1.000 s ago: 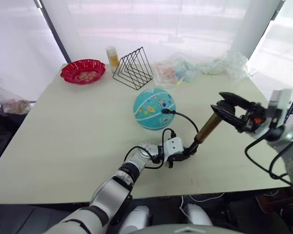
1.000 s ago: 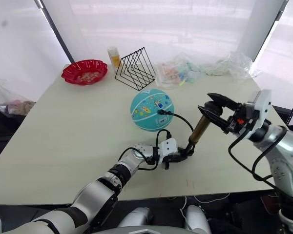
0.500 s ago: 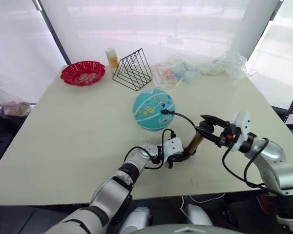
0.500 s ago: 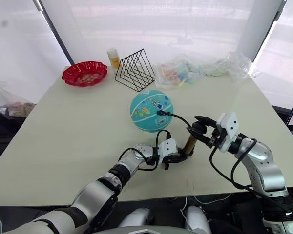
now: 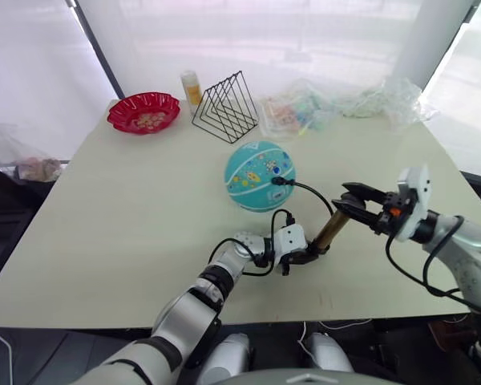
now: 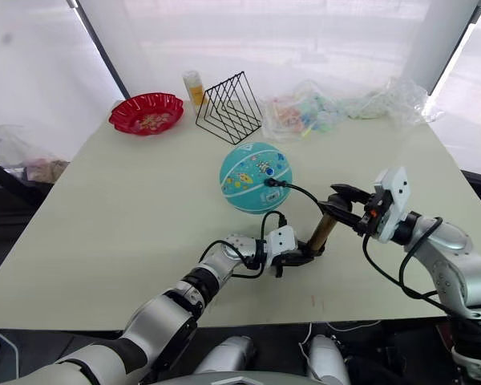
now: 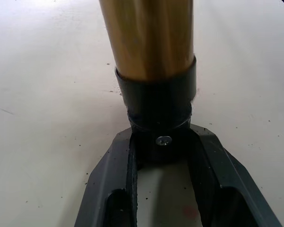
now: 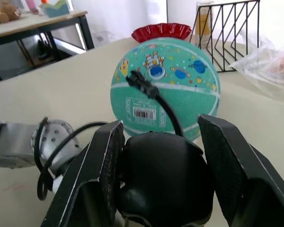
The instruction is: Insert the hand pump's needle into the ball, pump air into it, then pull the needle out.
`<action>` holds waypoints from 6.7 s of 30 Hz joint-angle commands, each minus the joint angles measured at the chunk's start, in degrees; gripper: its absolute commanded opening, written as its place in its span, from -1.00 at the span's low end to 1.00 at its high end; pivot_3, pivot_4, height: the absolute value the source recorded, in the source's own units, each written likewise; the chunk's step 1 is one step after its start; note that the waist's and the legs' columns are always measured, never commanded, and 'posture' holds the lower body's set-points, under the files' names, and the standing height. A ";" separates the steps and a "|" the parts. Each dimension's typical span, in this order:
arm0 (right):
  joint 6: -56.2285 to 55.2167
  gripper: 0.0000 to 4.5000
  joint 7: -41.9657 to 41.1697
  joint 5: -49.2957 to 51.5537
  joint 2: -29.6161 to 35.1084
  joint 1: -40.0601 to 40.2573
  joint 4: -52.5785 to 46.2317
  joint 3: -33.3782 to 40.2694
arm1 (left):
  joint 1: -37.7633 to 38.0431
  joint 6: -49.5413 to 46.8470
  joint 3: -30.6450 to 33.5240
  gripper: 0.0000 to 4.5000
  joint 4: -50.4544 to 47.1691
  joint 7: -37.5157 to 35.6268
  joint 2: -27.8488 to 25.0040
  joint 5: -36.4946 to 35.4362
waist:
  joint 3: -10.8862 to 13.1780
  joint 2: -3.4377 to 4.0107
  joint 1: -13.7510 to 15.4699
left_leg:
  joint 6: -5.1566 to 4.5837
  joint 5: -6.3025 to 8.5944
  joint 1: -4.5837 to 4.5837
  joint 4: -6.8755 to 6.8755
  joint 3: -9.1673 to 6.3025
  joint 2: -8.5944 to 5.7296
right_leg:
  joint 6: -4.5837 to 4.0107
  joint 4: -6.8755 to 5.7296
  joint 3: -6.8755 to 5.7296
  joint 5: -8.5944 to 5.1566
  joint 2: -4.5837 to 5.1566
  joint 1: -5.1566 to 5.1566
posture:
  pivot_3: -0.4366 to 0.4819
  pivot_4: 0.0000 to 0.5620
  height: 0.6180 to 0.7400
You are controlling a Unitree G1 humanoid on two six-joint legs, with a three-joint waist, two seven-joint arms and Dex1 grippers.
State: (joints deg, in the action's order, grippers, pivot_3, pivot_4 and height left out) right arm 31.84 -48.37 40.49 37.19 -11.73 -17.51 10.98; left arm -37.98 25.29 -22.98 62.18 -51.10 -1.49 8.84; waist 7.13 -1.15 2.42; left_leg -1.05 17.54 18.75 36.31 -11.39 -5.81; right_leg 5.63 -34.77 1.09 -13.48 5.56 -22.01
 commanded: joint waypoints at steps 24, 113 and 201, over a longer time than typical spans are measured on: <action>1.48 -0.12 1.54 10.88 5.41 0.22 -14.82 7.56 | 4.68 -6.40 -3.61 -0.51 9.61 2.28 -4.32 6.79 | 0.46 -0.46 0.07 | 0.00 0.00 0.10 0.03 0.11 -0.04 | 0.08 0.02 -0.16 0.03 0.24 0.02 | -0.05 -0.47 1.00; -32.80 -0.15 -4.26 -18.12 -7.52 2.85 12.35 -13.01 | 4.44 -5.88 -3.39 -0.51 8.94 2.09 -4.30 6.27 | -0.72 -0.39 -1.56 | 0.27 0.16 -1.02 -0.45 -0.05 0.10 | -0.03 -0.02 0.21 -0.13 -0.16 1.05 | -0.05 -0.47 1.00; -34.51 -0.15 -5.89 -23.11 -4.13 3.31 13.51 -16.11 | 19.16 -14.13 11.93 1.00 -41.83 -23.85 -17.20 -22.95 | 1.22 0.57 -1.37 | 0.20 0.06 0.29 -0.13 0.03 0.09 | -0.47 -0.09 0.46 0.15 -0.33 -0.65 | -0.05 -0.47 1.00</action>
State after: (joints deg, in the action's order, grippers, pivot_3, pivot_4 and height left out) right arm -6.44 -53.57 20.24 31.85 -11.53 -7.63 -3.09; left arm -19.79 13.17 -11.51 25.33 -73.61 -18.17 -10.98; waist 8.35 -0.58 1.05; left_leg -0.85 17.60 19.03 36.18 -11.35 -5.72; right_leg 5.15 -34.86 1.56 -13.33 5.24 -22.66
